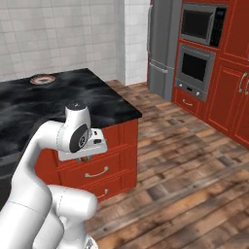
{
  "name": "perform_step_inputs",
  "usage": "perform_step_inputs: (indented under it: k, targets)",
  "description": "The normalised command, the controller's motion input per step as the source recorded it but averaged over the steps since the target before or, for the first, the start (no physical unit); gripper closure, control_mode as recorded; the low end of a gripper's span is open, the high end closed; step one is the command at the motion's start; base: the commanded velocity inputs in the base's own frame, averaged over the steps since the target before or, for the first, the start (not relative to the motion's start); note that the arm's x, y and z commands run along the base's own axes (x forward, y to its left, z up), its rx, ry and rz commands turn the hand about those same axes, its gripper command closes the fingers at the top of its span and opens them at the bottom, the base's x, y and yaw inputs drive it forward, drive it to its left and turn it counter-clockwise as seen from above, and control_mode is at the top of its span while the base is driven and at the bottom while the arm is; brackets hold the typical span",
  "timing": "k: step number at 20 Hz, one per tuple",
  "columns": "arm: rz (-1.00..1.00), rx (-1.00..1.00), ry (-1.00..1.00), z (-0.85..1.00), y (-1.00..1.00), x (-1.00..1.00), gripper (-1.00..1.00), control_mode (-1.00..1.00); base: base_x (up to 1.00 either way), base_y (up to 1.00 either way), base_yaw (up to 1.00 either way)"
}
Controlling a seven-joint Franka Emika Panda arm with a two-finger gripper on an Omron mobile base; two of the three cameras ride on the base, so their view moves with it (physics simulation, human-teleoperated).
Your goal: Take the chicken drumsticks from the pan and place one on each plate on the dining counter.
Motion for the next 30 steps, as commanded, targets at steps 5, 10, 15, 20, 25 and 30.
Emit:
perform_step_inputs:
  k: [5, 10, 15, 20, 25, 30]
  targets:
    - [0.0, 0.0, 0.0, 0.0, 0.0, 0.0, 1.0, 1.0, 0.81, -0.58, 0.0]
    - [0.0, 0.0, 0.0, 0.0, 0.0, 0.0, 1.0, 1.0, 0.86, -0.55, 0.0]
    - [0.0, 0.0, 0.0, 0.0, 0.0, 0.0, 1.0, 1.0, 0.98, -0.49, 0.0]
    - [0.0, 0.0, 0.0, 0.0, 0.0, 0.0, 1.0, 1.0, 1.0, -0.39, 0.03]
    - [0.0, 0.0, 0.0, 0.0, 0.0, 0.0, 1.0, 1.0, 1.0, -0.33, 0.05]
    - [0.0, 0.0, 0.0, 0.0, 0.0, 0.0, 1.0, 1.0, 1.0, -0.25, 0.13]
